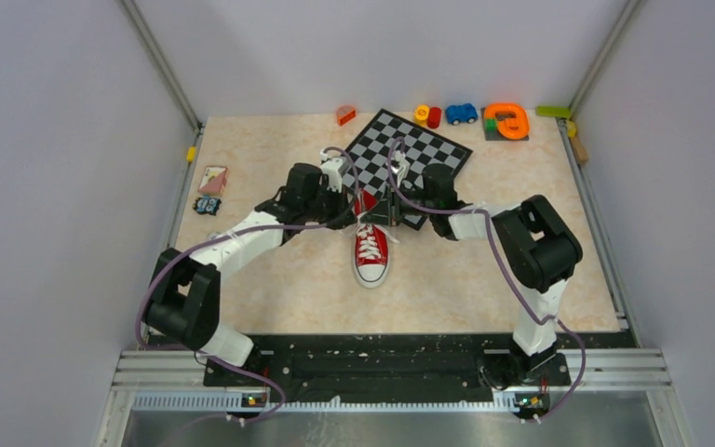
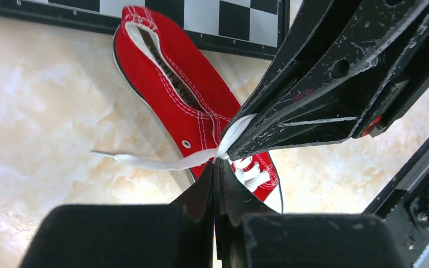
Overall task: Tie the shoes
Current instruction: Wrap the shoelace around the shoelace.
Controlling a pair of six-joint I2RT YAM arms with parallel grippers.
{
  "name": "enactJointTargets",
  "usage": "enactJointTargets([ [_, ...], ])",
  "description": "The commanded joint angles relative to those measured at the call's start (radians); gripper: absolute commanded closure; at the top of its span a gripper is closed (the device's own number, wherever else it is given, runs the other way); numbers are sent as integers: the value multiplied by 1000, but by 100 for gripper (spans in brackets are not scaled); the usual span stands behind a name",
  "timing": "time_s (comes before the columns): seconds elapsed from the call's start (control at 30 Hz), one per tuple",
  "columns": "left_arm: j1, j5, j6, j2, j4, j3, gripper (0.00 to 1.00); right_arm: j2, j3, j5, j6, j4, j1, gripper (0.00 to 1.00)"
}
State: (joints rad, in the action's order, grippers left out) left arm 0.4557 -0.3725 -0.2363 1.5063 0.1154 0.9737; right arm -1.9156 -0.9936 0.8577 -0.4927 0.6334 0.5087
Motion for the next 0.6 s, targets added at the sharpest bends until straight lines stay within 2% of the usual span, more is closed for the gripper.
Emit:
enactJointTargets([
  [0.0,14,39,-142,-18,35,27,100,46,0,2,5,38,6,92],
  [0.13,29,44,-200,-23,38,27,100,44,1,4,1,45,6,96],
  [0.47,41,45,-273,-31,98,18,100,44,1,4,4,41,6,96],
  [0.57,41,29,-287,-37,84,8,100,47,3,2,8,37,6,91],
])
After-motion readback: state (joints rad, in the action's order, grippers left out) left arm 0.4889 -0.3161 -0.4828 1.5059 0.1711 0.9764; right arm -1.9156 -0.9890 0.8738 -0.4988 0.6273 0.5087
